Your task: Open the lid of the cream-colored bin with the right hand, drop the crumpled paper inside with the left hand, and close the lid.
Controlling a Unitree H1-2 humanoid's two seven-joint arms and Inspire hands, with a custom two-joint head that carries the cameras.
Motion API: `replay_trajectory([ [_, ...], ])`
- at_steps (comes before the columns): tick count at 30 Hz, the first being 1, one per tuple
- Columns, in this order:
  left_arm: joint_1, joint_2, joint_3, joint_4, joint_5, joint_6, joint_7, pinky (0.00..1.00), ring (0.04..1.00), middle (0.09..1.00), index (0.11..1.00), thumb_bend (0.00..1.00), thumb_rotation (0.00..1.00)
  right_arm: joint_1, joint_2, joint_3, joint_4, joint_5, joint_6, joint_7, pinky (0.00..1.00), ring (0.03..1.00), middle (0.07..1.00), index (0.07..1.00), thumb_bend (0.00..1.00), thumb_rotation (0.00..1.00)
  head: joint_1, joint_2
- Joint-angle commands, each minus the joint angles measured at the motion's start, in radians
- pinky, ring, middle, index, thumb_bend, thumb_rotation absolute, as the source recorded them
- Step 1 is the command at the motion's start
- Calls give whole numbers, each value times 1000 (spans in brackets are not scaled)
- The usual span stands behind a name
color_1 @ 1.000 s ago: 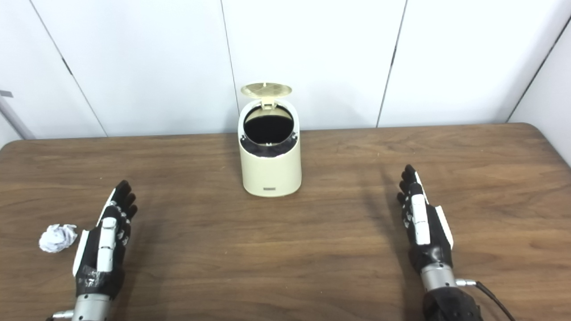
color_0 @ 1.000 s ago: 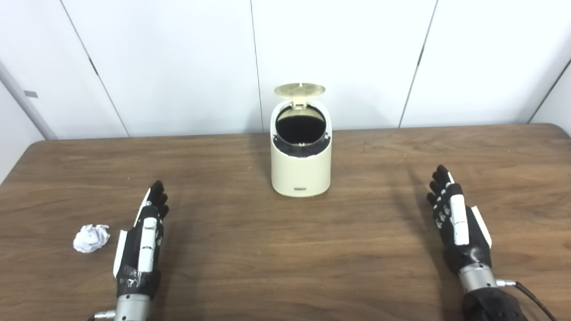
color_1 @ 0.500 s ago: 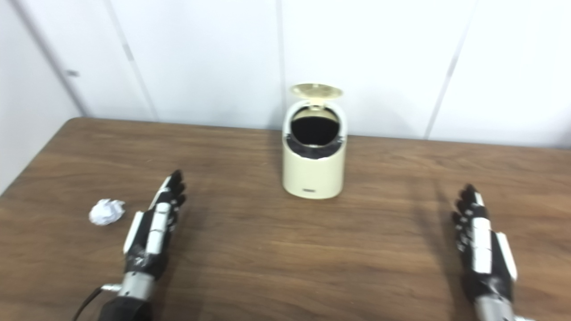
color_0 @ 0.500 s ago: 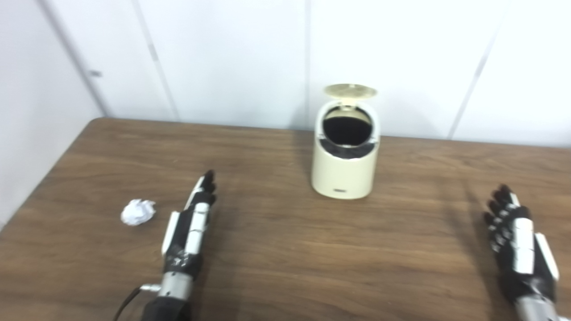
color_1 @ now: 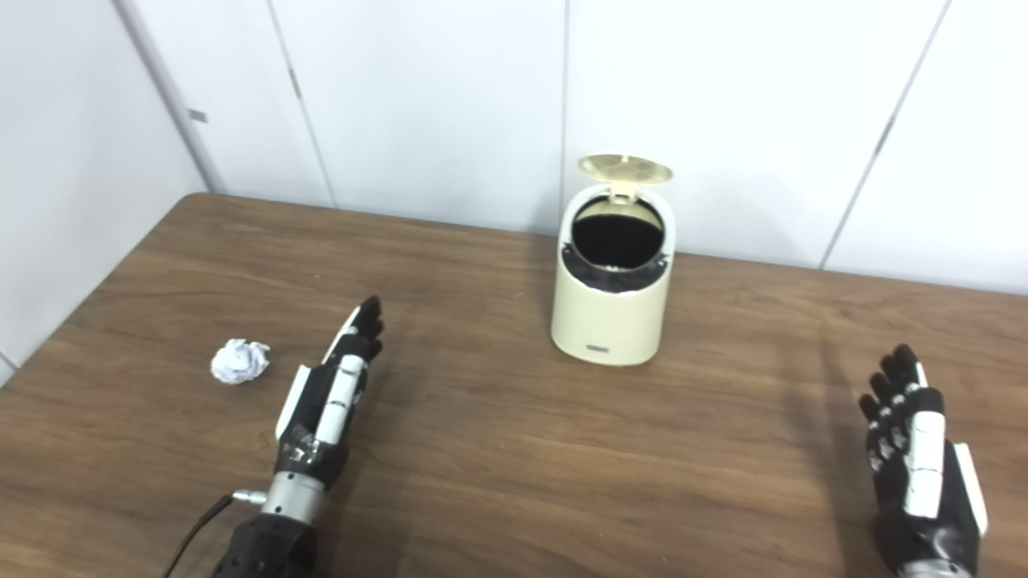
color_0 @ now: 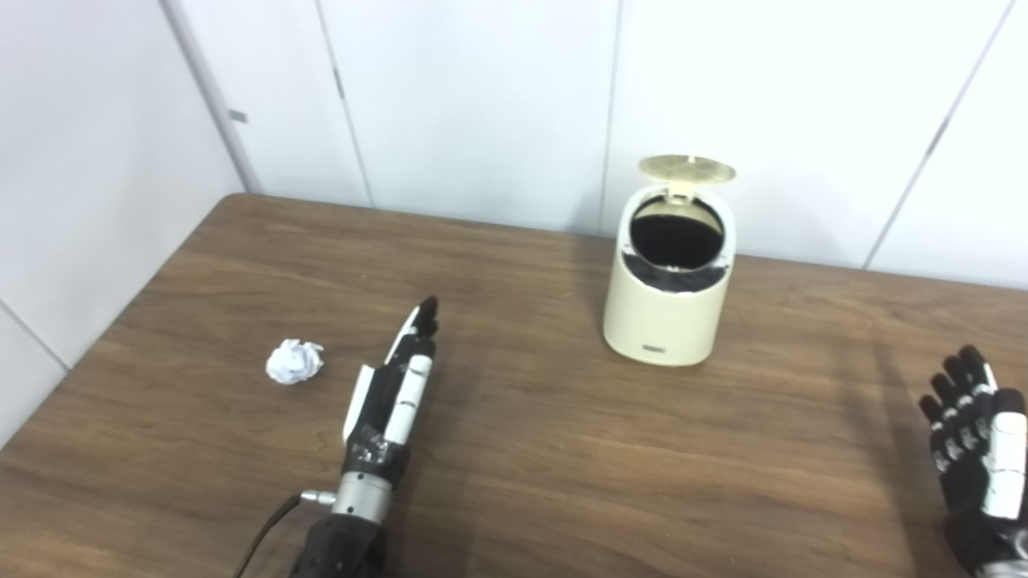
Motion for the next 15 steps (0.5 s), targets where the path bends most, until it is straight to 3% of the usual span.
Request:
replay_trajectory([
  [1,19,-30,-21,48,8,-21,13,1000,982,981,970,541,873,-22,-2,2,-50,0,5,-5,1000,1000,999,978,441,1000,0,1],
  [5,22,-27,-27,28,29,6,22,1000,983,978,964,564,850,-20,-8,6,-59,5,12,0,1000,1000,1000,989,431,1000,-5,2],
  [10,30,-9,-44,-31,81,58,24,1000,997,988,982,612,668,-19,-6,10,-73,-7,20,-9,1000,1000,1000,984,443,1000,-17,6],
  [15,24,12,-50,-102,150,110,37,981,985,988,988,596,591,-20,0,10,-76,-6,27,-16,1000,1000,1000,981,445,1000,-21,8],
])
